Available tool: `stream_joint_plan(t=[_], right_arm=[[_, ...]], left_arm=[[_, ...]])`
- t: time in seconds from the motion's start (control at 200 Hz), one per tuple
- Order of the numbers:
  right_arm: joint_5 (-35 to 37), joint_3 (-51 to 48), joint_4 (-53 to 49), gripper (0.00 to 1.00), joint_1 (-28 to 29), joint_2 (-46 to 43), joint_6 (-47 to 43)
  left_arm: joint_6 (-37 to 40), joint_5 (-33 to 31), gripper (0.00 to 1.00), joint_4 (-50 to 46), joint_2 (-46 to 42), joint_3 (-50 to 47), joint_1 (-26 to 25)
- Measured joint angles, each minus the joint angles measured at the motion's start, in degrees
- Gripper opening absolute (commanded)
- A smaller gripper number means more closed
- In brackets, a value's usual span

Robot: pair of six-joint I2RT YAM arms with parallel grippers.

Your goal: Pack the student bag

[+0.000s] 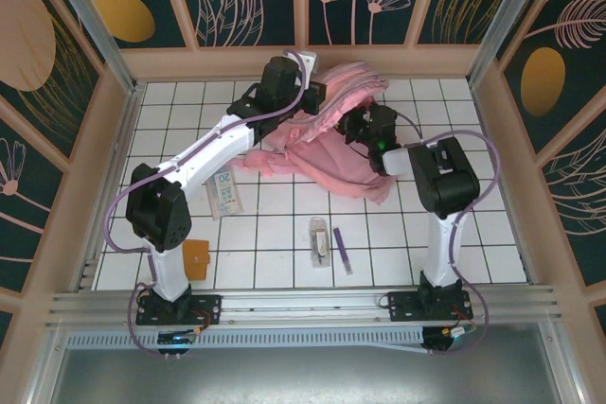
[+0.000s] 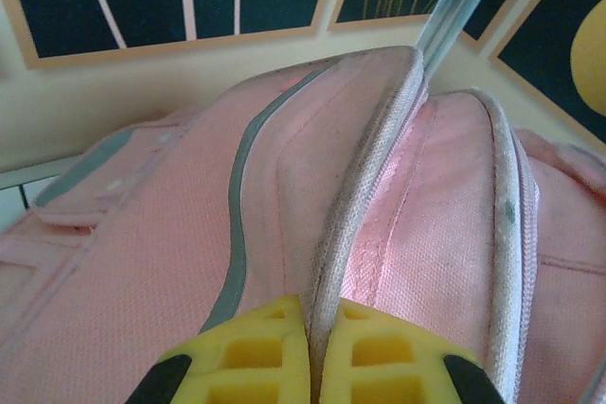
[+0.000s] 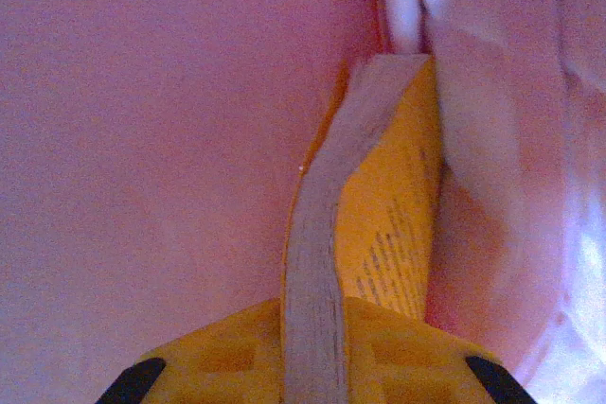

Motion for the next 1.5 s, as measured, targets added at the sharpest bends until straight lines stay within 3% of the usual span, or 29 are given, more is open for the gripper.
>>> stream_joint_plan(t=[0.165,0.385,0.405,0.51,0.766,1.051,1.291,1.341,1.411,1.501], right_arm=[[0.5,1.7,11.8,0.0,0.2,7.3,4.0],[0.5,0.2,11.6,0.0,-0.1,8.0,4.5],[0.4,0.0,11.1,0.04,-0.2,7.9,4.4],[0.5,-0.7,3.8,0.24,-0.9,6.2,1.9],[2.8,4.4,-17.1,0.58,-2.5,2.3,-9.7],[5.9,6.2,-39.5,0.65,-2.9,-7.6,-15.5],[7.0,4.5,-50.5,0.65,-6.4,-18.7,-24.0],[7.8,3.6,-52.6,0.65,-7.2,-21.3,-25.8],[9.3,1.9,-56.1,0.65,-8.5,-25.2,-28.5],[11.2,-1.0,-60.2,0.65,-11.5,-30.0,-32.2]], left_arm=[[-1.0,1.4,0.0,1.4,0.0,0.0,1.0],[-3.7,2.5,0.0,2.4,0.0,0.0,2.6],[-3.7,2.5,0.0,2.4,0.0,0.0,2.6],[-3.8,2.9,0.0,2.4,0.0,0.0,3.0],[-5.3,3.6,0.0,5.9,0.0,-3.0,3.6],[-5.0,4.3,0.0,10.8,-2.6,-9.9,4.7],[-1.1,4.4,0.0,13.7,-5.4,-16.3,5.9],[0.4,4.7,0.07,13.9,-5.6,-17.2,6.0],[2.1,5.2,0.24,14.4,-5.8,-18.6,6.0],[4.2,7.7,0.36,15.5,-6.4,-20.6,6.1]])
